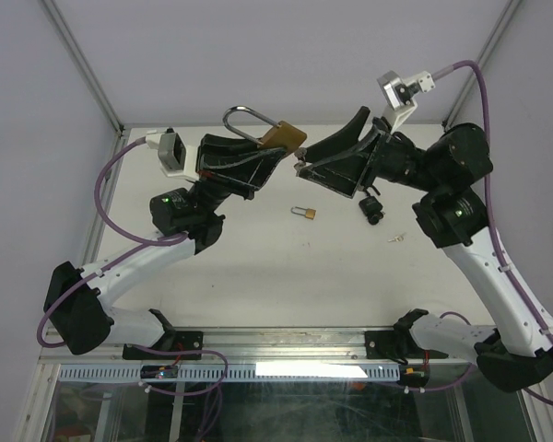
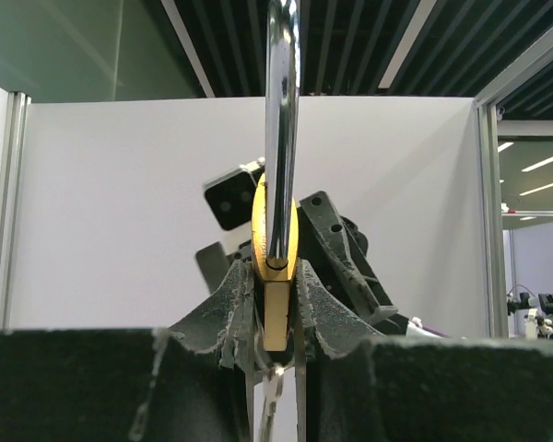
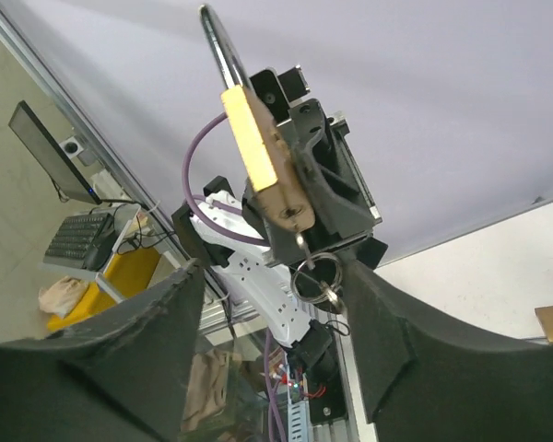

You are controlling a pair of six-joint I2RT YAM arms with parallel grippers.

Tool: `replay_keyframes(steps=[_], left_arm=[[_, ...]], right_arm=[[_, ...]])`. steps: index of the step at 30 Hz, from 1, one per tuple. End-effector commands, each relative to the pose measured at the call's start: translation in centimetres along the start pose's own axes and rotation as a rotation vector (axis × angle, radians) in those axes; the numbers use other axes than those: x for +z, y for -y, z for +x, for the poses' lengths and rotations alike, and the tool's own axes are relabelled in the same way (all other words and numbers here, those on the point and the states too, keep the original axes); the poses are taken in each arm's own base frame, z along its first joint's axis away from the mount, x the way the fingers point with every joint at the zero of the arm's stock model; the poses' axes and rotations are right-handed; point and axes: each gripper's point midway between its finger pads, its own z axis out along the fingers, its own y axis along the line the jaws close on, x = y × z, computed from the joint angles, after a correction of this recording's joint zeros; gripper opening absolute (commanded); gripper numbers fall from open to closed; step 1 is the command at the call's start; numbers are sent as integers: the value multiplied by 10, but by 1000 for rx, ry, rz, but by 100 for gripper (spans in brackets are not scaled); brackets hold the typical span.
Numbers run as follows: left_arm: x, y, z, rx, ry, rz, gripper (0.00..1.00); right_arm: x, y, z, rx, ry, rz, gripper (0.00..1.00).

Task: Unlock with the key

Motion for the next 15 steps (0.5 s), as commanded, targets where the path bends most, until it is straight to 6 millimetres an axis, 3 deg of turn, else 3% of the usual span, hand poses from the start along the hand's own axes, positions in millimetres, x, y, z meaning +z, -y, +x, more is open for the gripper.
replay_keyframes(steps=[1,7,15], left_arm=[[8,19,-37,33,100,43,0],[7,20,-36,34,99,45,0],[6,20,-36,39,97,49,0]], right_arm=[[-13,-7,-19,-151,120,47,56],[-2,-4,-17,-118,90,-2,46],[1,-3,-20,-145,110,-22,46]])
